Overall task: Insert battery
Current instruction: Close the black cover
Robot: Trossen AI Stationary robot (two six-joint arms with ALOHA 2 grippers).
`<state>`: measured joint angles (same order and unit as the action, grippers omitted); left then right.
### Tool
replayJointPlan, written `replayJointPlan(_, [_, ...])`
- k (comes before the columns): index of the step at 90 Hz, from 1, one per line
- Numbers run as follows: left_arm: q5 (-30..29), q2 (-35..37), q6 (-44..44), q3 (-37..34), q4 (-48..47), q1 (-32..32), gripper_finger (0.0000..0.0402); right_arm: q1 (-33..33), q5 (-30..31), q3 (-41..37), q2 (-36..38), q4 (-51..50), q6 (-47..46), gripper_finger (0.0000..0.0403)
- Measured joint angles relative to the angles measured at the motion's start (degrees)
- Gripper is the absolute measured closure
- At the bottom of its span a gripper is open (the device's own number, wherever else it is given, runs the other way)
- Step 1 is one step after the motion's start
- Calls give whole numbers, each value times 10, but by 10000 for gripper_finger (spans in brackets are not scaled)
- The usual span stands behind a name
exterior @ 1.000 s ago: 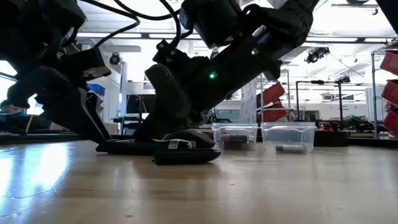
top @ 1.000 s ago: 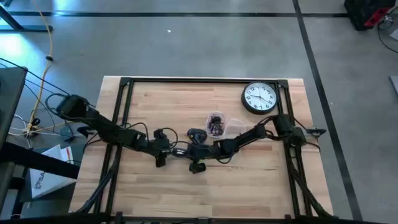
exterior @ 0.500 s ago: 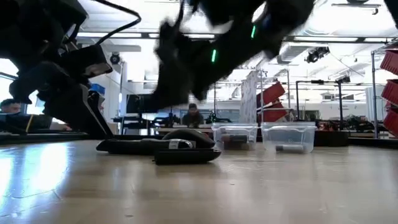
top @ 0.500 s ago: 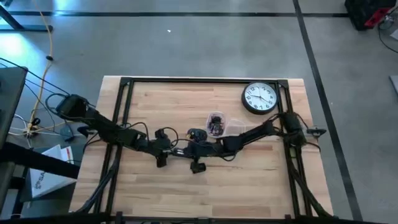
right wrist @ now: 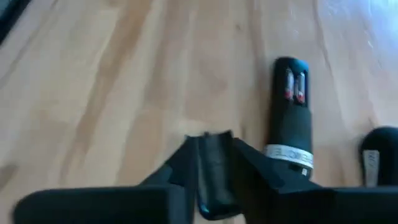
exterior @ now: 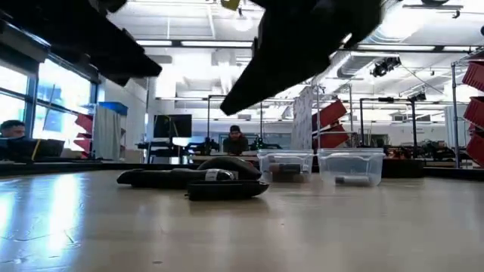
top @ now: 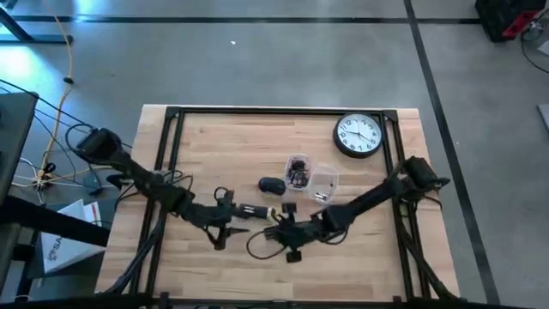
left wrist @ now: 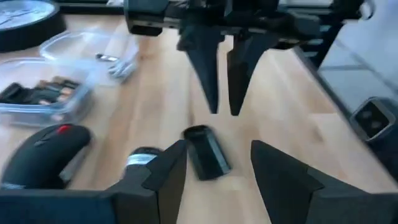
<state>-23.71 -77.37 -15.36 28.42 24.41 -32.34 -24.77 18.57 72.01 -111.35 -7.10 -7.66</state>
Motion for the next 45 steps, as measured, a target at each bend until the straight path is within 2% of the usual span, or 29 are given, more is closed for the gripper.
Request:
replayJointPlan(9, [-30,-25,-22,0,20,-24,238,-10,6,0,-4,-2,4,269])
replayJointPlan(18, [-51,-50,-42,0,33,-37,238,-13,16,0,-18,-9,12,250])
replayJointPlan(28, [-58,-79,-66,0,52,-39,238,-7,9,0,-49,8,18,253])
replayJointPlan(45, [-61,-110,-82,0,64,-40,238,6,-1,0,-86,49,26,281])
